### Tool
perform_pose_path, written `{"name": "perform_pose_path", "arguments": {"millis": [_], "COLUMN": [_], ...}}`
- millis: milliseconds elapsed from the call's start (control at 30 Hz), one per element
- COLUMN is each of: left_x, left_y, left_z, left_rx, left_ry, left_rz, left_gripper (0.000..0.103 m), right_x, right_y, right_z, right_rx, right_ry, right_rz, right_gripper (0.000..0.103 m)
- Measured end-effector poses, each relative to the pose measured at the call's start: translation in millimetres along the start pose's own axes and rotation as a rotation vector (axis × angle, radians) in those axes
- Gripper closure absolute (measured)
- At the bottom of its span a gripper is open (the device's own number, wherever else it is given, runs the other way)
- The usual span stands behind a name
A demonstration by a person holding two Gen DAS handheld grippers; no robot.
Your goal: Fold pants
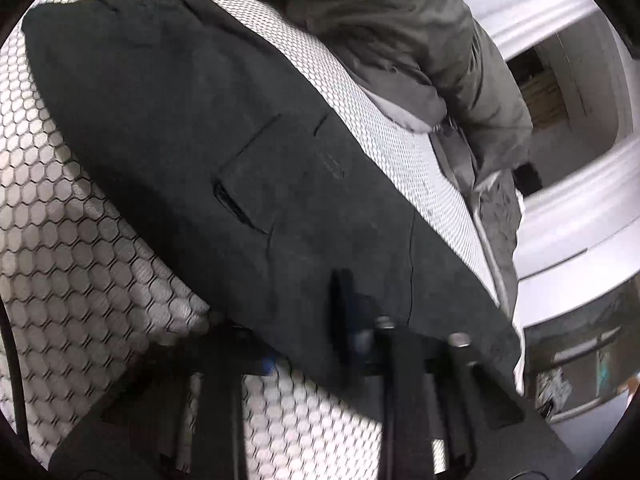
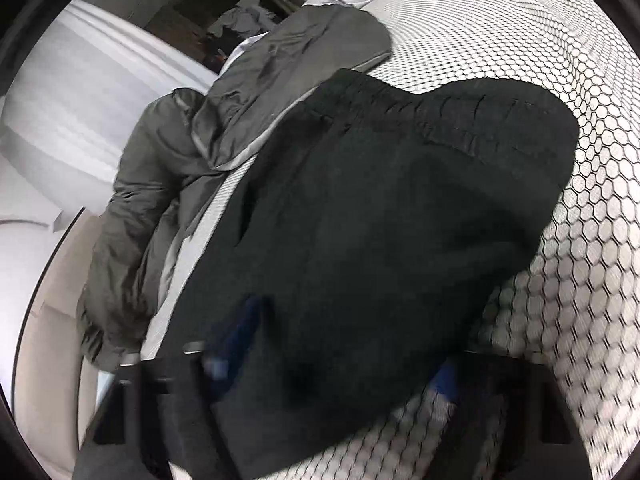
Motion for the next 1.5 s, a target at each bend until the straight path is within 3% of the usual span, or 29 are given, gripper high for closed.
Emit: {"name": "perform_pose_path", "arguments": {"millis": [33,67,200,400,533,633,733,767,800,867,933,967,1000,1167,1300,1400,1500], "left_x": [0.2,0.7,-3.9,-40.6,-66.6,-72.5,-83.3,-88.6,-93.3,-107.9,-122.1,-131.0,-139.6,-174.7,-208.2,-215.5,-211.8], "left_y": [2.0,0.1,16.2,71.5,93.8,103.2,125.3,134.3,140.2,147.8,146.4,143.1,137.5,87.7,31.2,6.7,9.5], "left_z": [-2.9,-0.3,12.7,-6.3,-17.2,-18.1,-10.2,-7.4,-1.9,15.1,36.1,47.6,60.7,126.0,145.3,130.7,123.3], "left_rx": [-0.016,-0.020,-0.001,0.016,0.108,0.148,0.200,0.216,0.232,0.278,0.271,0.253,0.230,0.113,0.038,0.075,0.058], "left_ry": [0.034,0.047,-0.005,-0.077,-0.174,-0.182,-0.238,-0.265,-0.292,-0.380,-0.481,-0.533,-0.580,-0.768,-0.891,-0.886,-0.899], "left_rz": [0.013,0.024,0.085,0.077,0.062,0.054,0.082,0.094,0.106,0.122,0.104,0.088,0.076,0.024,-0.175,-0.231,-0.228], "left_gripper": [0.094,0.096,0.098,0.097,0.092,0.086,0.078,0.067,0.047,0.021,0.019,0.013,0.002,0.001,0.001,0.001,0.001], "right_x": [0.3,-0.3,-8.2,-47.8,-83.8,-91.1,-89.4,-90.7,-93.2,-97.1,-100.3,-104.2,-110.2,-147.6,-174.0,-190.2,-181.2], "right_y": [1.0,4.5,18.9,69.1,102.9,108.9,138.5,151.8,166.7,184.6,188.5,186.4,179.6,110.9,50.3,29.1,37.0], "right_z": [-0.3,-3.5,-18.7,-2.4,15.5,18.5,16.6,19.0,19.4,14.4,-8.5,-21.9,-38.3,-98.1,-122.6,-113.4,-83.9], "right_rx": [0.030,0.050,0.016,0.048,-0.006,-0.138,-0.207,-0.230,-0.264,-0.294,-0.270,-0.239,-0.203,-0.124,-0.111,-0.211,-0.344], "right_ry": [-0.010,-0.008,0.090,0.078,0.143,0.210,0.237,0.239,0.251,0.303,0.394,0.450,0.521,0.775,0.875,0.969,1.043], "right_rz": [0.014,0.035,0.090,0.035,-0.001,-0.036,0.041,0.085,0.132,0.184,0.209,0.203,0.181,-0.037,-0.182,-0.246,-0.201], "right_gripper": [0.093,0.096,0.098,0.099,0.097,0.080,0.055,0.043,0.034,0.028,0.015,0.006,0.000,0.000,0.000,0.001,0.001]}}
Point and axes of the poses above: each gripper's, at about its wrist camera, not at the fingertips, and y roughly against the way its jaws point, z to its right, x to its top, the point moved 3 cm from there along -y, roughly the way its jaws point, and after that the axes turned 5 degrees about -z, right-handed, at the moved point
